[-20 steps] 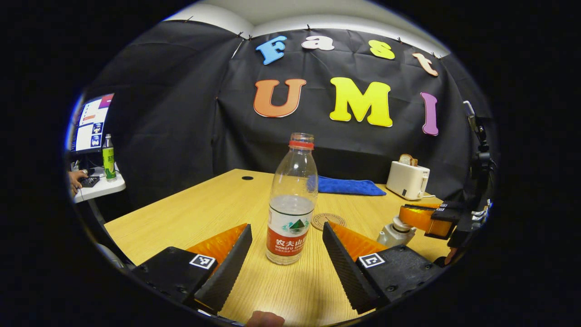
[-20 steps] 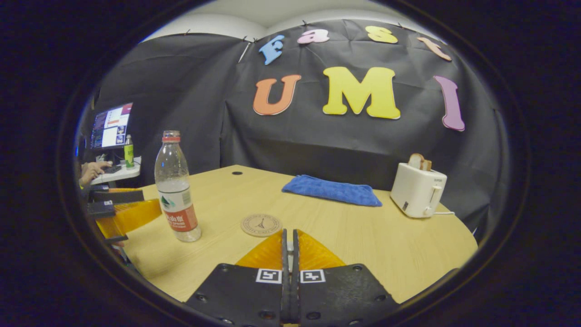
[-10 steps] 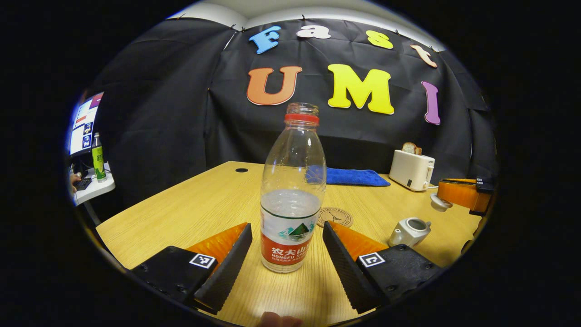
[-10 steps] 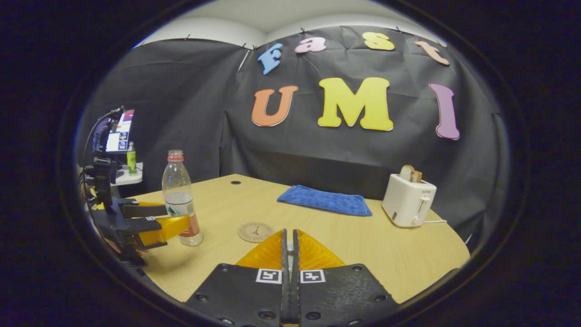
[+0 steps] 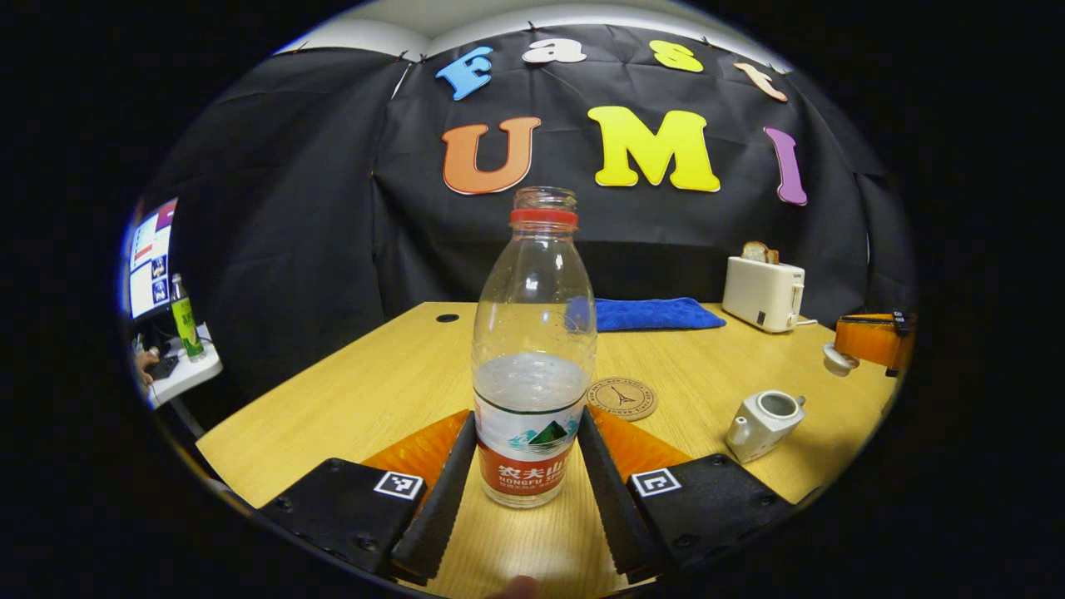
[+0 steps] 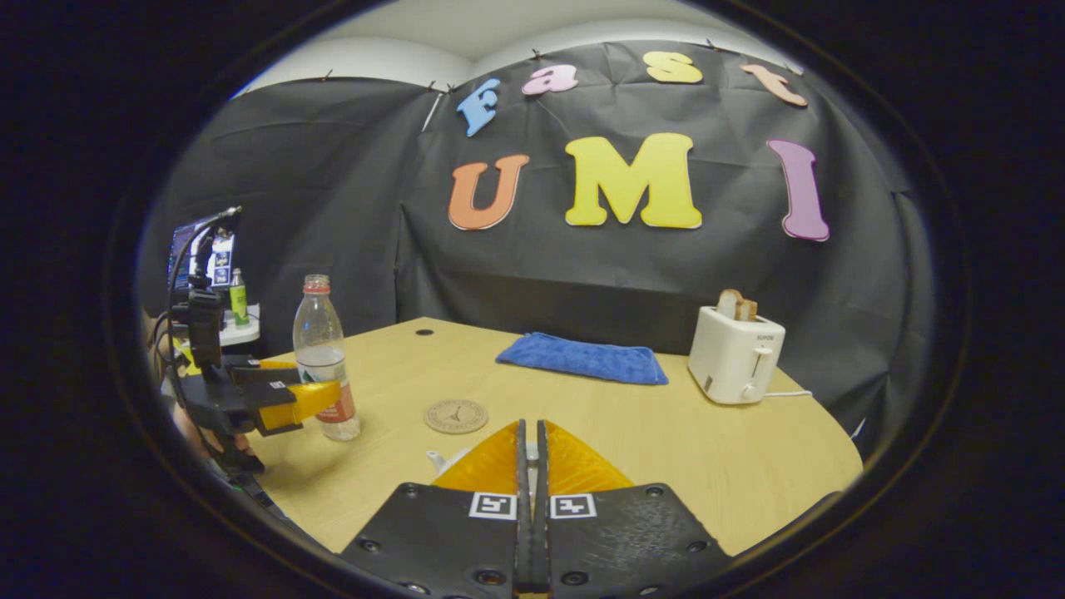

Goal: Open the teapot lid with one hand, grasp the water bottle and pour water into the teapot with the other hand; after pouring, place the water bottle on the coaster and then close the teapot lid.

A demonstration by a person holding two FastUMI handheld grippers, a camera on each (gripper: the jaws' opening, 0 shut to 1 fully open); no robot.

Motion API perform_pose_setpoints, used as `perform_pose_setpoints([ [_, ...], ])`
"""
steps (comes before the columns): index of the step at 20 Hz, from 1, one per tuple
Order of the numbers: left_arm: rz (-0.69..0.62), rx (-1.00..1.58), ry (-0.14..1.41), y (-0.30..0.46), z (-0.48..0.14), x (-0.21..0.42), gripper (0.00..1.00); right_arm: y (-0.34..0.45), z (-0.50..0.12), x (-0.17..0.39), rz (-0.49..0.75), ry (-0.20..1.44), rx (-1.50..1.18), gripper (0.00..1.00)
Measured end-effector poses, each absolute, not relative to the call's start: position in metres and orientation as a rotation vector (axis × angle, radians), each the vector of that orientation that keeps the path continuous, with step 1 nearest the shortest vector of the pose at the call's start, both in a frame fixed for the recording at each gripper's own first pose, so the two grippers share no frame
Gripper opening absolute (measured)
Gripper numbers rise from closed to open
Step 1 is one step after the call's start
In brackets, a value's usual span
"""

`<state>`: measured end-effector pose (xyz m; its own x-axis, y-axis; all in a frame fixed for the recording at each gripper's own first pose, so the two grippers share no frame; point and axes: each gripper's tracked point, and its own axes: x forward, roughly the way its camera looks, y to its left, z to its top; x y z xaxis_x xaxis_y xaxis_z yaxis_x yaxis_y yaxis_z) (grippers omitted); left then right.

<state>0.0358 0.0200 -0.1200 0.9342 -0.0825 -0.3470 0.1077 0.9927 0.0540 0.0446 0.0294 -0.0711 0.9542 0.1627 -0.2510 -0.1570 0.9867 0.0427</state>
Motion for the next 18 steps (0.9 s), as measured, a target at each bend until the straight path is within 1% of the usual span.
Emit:
perform_pose_setpoints([
  [4, -0.089, 0.303, 0.298, 0.018, -0.096, 0.035, 0.73, 0.011, -0.072, 0.039, 0.15, 0.26, 0.041, 0.0],
  [8, -0.096, 0.636, 0.246, 0.016, -0.078, 0.033, 0.72, -0.009, -0.076, 0.031, 0.141, 0.274, 0.041, 0.0],
  [11, -0.11, 0.871, 0.22, 0.011, -0.076, 0.036, 0.71, -0.023, -0.075, 0.028, 0.127, 0.269, 0.042, 0.0],
  [18, -0.163, 1.17, 0.212, -0.007, -0.086, 0.033, 0.71, -0.042, -0.08, 0.014, 0.12, 0.269, 0.038, 0.0],
])
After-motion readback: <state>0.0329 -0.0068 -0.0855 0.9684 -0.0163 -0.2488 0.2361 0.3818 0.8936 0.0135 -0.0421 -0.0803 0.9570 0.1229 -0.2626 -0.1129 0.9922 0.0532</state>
